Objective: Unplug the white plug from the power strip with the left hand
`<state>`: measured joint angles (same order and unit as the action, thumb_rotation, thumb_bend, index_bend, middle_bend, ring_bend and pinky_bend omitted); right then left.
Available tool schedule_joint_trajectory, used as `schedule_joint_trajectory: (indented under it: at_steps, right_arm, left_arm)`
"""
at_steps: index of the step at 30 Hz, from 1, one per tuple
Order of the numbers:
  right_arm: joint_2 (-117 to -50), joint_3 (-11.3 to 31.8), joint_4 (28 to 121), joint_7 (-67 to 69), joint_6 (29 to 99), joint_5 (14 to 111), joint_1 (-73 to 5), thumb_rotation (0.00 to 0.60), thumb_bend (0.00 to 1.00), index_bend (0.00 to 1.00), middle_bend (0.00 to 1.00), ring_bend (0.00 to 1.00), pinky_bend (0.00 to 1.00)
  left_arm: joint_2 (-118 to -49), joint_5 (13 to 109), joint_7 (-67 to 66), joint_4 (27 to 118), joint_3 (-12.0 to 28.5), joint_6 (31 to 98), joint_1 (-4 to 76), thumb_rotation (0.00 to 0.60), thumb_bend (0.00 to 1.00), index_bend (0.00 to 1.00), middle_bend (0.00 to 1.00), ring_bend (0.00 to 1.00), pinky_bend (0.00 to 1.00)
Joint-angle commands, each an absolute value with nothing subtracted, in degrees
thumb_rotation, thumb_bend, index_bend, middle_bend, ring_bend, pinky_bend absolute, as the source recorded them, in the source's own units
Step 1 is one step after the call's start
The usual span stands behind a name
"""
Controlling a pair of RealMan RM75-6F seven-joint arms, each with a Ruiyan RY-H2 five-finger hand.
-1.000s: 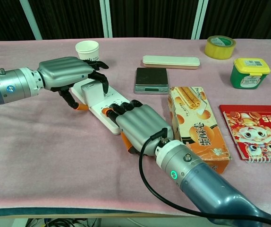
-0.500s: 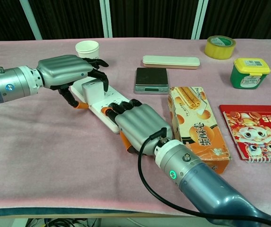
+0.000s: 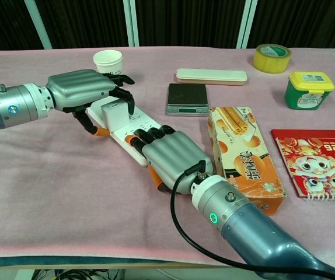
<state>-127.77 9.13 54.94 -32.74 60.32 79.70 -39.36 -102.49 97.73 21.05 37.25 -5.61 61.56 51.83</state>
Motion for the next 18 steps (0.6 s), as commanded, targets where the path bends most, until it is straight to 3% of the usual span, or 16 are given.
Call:
schedule_joint_trajectory:
  at_steps: [1,18]
  right_arm:
    - [-127.6,8.71,54.68,-33.11,59.45,79.49,-39.43,0.6,0.79,0.09,0.06,0.08,0.09]
    - [-126.57,8.34,55.7,-33.54,55.61,77.44,-39.45,0.6,0.79,0.1,0.08,0.09,0.09]
  left_arm:
    - [-102.49,97.71,21.1,37.27,-5.62,61.52,51.8,0.6,0.26,0.37,0.39,0.03,0.13]
    - [-102.32,97.87,20.63,37.26,-5.91,61.25,51.68,0.6,0.27,0.37,0.4,0.03,0.14]
